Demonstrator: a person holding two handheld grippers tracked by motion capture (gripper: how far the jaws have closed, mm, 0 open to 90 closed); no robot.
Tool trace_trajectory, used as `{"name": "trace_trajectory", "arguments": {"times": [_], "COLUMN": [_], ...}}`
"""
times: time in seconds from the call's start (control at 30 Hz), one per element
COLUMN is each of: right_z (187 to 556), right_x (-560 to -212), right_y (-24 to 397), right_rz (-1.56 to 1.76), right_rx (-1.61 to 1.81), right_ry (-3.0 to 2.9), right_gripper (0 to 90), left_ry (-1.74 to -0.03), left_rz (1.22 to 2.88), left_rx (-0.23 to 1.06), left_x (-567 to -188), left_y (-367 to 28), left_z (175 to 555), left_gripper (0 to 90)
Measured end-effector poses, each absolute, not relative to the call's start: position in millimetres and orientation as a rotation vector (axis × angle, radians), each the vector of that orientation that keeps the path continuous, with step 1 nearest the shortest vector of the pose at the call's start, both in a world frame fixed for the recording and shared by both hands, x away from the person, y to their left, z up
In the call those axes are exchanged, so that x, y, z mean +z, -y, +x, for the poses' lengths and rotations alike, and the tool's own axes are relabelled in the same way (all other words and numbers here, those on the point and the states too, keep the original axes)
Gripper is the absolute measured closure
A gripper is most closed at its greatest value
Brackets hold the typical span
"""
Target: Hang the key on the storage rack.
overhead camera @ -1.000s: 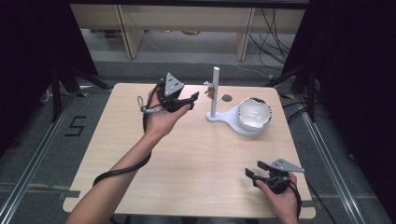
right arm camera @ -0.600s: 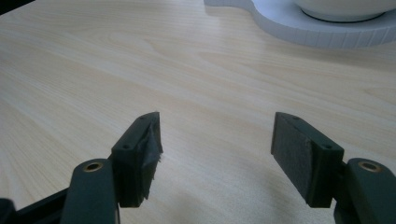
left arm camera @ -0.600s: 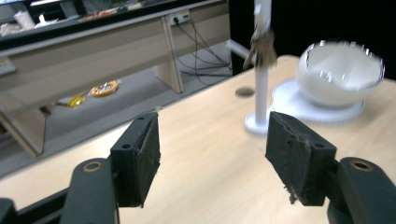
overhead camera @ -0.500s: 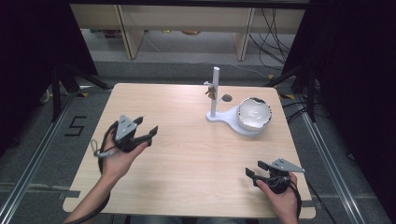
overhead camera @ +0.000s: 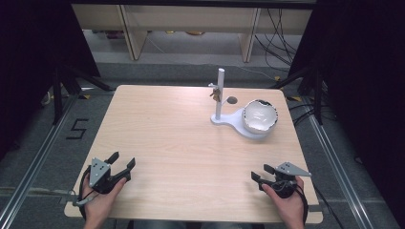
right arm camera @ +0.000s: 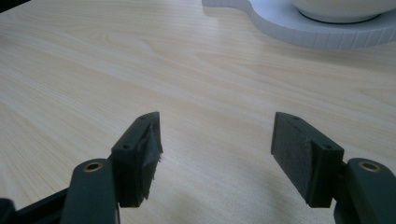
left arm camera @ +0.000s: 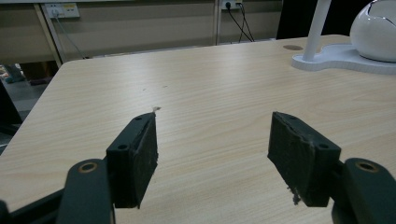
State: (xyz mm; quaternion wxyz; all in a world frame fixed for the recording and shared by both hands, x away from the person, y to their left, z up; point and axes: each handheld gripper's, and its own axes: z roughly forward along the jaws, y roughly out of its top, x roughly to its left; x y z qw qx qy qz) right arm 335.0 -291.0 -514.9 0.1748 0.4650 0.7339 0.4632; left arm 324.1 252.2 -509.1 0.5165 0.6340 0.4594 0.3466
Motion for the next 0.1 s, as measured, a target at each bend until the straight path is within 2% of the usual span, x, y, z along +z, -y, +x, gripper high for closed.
{"name": "trace_trajectory", "arguments": {"times": [0.1], "right_z": [335.0], "right_x": [-514.9], "right_y": [291.4], "right_rz": [1.324], "right_rx": [1.32], "right_ry": [-2.077], "right_gripper": [34.0], "left_ry": [-1.1], "left_rz": [1.533], "left_rx": [0.829], "left_x": [-510.9], "left_y": [-252.2], "left_z": [324.0], "left_gripper": [32.0]}}
